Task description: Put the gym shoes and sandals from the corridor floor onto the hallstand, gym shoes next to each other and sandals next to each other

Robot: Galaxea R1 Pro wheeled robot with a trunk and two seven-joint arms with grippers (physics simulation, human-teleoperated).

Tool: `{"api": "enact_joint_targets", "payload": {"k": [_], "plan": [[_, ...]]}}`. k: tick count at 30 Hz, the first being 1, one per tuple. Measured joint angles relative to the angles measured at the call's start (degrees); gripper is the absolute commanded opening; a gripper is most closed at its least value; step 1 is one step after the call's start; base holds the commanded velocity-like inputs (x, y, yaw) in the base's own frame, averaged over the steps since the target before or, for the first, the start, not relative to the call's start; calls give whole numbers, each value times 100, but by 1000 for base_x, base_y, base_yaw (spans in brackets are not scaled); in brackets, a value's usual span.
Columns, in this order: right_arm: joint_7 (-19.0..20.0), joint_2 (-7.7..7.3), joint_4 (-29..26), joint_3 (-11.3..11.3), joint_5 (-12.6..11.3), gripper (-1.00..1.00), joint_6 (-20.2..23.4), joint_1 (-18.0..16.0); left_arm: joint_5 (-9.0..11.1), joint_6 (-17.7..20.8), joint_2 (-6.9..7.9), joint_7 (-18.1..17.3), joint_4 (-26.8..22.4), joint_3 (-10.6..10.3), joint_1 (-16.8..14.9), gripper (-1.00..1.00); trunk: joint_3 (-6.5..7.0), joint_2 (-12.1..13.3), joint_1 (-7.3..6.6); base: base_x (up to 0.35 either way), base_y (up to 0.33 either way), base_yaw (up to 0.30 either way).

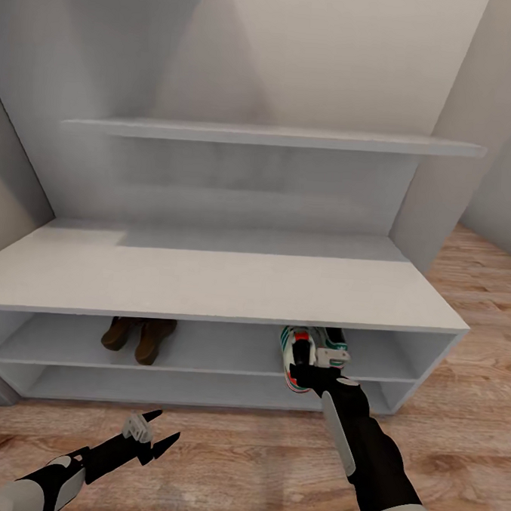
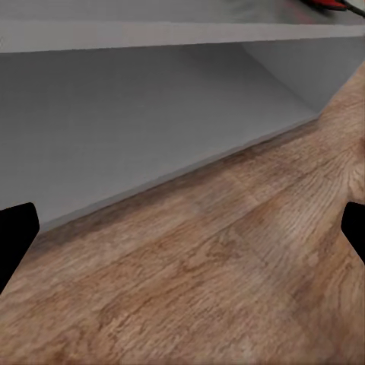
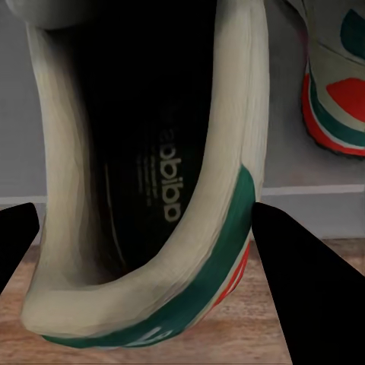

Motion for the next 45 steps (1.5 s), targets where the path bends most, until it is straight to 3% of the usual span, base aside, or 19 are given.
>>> {"api": "enact_joint_targets", "payload": {"k": [36,45], "plan": [[0,5,-8,-5,-1,-100,0,0,0,0,-2,0,2,0,0,100,0,0,0,48,-14,0],[0,5,-8,-4,-3,-100,0,0,-1,0,-2,0,3,-4,0,100,-155,-9,18,0,0,0]]}}
